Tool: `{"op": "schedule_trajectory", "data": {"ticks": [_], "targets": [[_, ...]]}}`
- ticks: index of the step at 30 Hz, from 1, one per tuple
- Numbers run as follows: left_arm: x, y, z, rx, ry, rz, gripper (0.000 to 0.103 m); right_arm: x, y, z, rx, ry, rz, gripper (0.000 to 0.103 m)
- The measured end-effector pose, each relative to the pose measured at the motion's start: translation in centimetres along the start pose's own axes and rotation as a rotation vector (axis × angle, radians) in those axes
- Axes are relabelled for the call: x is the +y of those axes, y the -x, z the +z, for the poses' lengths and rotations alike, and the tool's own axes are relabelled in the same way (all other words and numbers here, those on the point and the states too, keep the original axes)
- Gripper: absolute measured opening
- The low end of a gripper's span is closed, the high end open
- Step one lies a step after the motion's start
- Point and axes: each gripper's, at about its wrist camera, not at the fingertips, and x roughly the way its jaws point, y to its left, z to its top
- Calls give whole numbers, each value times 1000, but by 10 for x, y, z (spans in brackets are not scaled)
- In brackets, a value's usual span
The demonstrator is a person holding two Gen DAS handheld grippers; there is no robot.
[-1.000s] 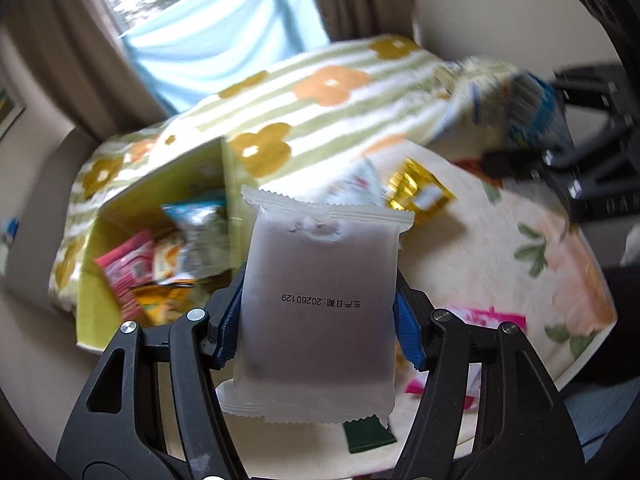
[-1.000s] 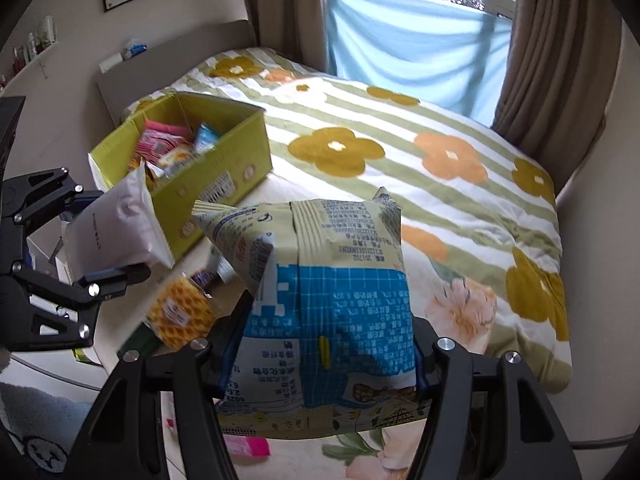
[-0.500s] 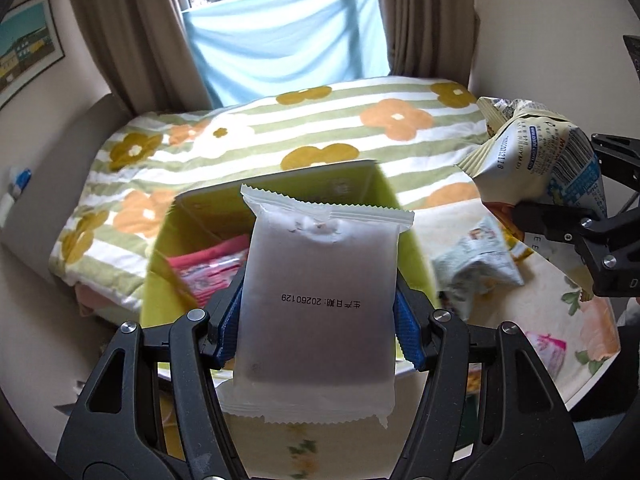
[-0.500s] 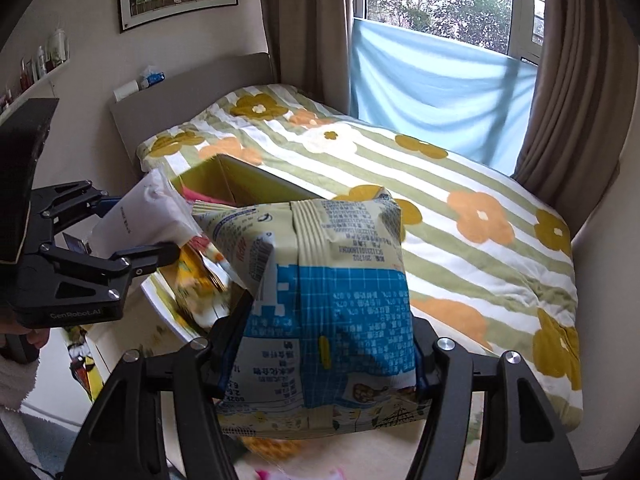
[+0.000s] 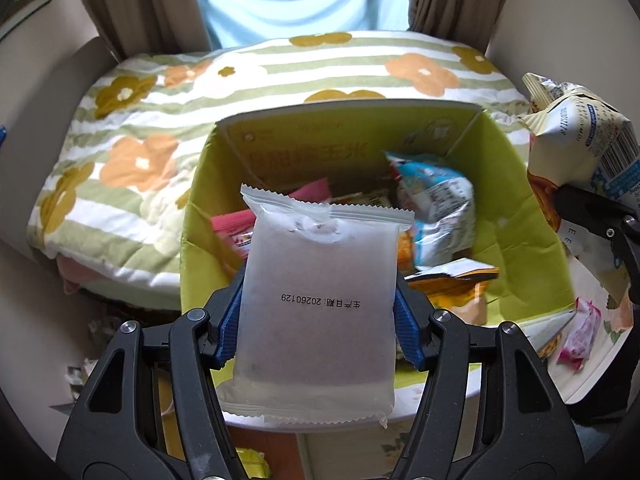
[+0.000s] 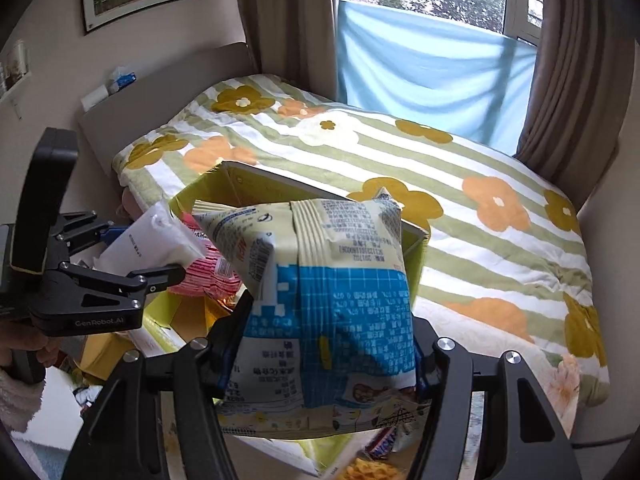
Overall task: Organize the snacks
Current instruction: 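Carry both packets over the yellow box and release them inside, then move both tools back over the waffle packet and grey cracker bag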
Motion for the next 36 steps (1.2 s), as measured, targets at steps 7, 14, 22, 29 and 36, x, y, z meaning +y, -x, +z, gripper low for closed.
{"op": "schedule_trajectory", "data": {"ticks": [7, 14, 22, 29, 36], "targets": [[11, -3, -7, -20, 8, -40, 95, 4, -26, 11, 42, -35, 26, 59], [17, 11, -20, -50, 6, -6, 103, 13, -33, 16, 68, -27, 59, 59], [18, 19, -33, -41, 29, 14, 103, 24, -39, 19, 16, -38, 101, 97], [19, 25, -41, -34, 68, 10, 103, 23, -29, 10, 28, -30, 90, 102], [14, 36, -40, -46, 78, -1, 103, 21, -20, 5, 61, -44, 100, 102]]}}
